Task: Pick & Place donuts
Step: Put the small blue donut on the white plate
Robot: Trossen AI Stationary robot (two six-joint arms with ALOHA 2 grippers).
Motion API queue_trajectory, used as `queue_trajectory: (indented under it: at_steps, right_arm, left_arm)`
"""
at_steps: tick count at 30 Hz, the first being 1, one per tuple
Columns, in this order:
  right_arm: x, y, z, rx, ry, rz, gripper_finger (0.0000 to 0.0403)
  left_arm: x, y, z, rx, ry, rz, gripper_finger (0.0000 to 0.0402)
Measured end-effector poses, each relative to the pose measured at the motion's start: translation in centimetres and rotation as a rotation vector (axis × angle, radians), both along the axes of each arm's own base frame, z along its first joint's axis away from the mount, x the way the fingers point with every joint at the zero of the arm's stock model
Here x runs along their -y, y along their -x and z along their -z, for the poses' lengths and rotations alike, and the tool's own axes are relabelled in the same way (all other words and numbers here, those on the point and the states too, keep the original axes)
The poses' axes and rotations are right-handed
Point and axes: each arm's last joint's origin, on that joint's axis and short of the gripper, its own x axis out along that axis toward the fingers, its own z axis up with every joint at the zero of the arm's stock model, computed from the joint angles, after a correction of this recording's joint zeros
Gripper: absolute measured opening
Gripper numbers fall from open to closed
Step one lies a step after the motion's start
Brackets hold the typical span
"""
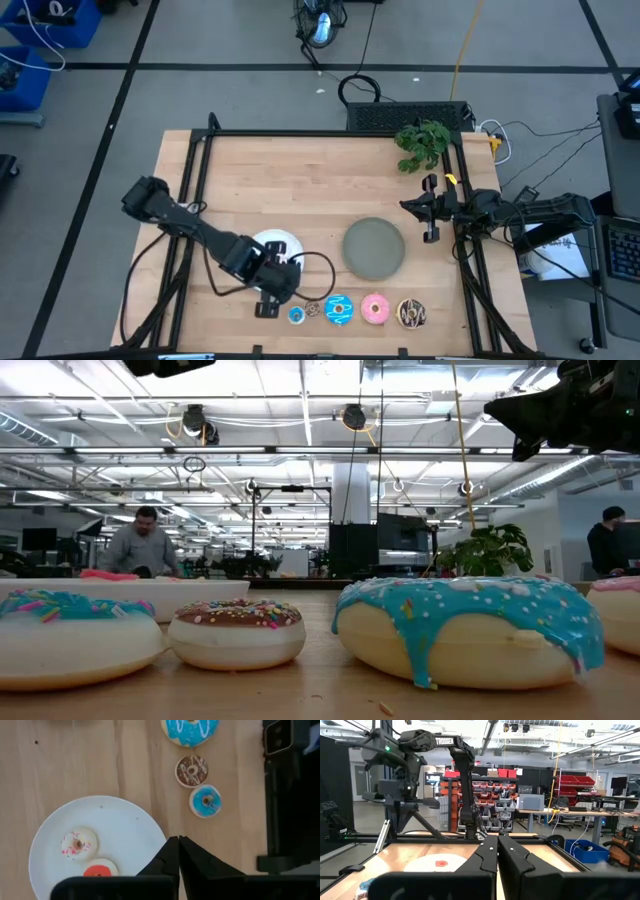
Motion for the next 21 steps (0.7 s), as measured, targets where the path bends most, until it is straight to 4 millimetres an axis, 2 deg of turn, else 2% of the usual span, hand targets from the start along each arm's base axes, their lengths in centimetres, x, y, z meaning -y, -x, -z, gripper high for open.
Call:
queue_trajectory:
  at_steps: [5,10,16,21]
  right_arm:
    - [0.0,0.01,-0.02,0.002,0.0,0.0,0.0]
    - [0.0,0.0,-0.01,0.001,0.006,0.001,0.0]
    - [0.0,0.01,-0.02,0.001,0.011,0.003,0.0]
    - [0.0,0.01,-0.02,0.001,0.019,0.004,0.0]
  left_arm:
    - [0.26,-0.38,0.85,-0.018,-0.014,-0.002,0.0006]
    - [0.28,-0.53,0.88,0.006,-0.037,-0.022,0.0019]
    - [0.03,-0.69,0.85,0.045,-0.097,-0.074,0.0004]
    - [-0.03,-0.72,0.84,0.053,-0.091,-0.148,0.0024]
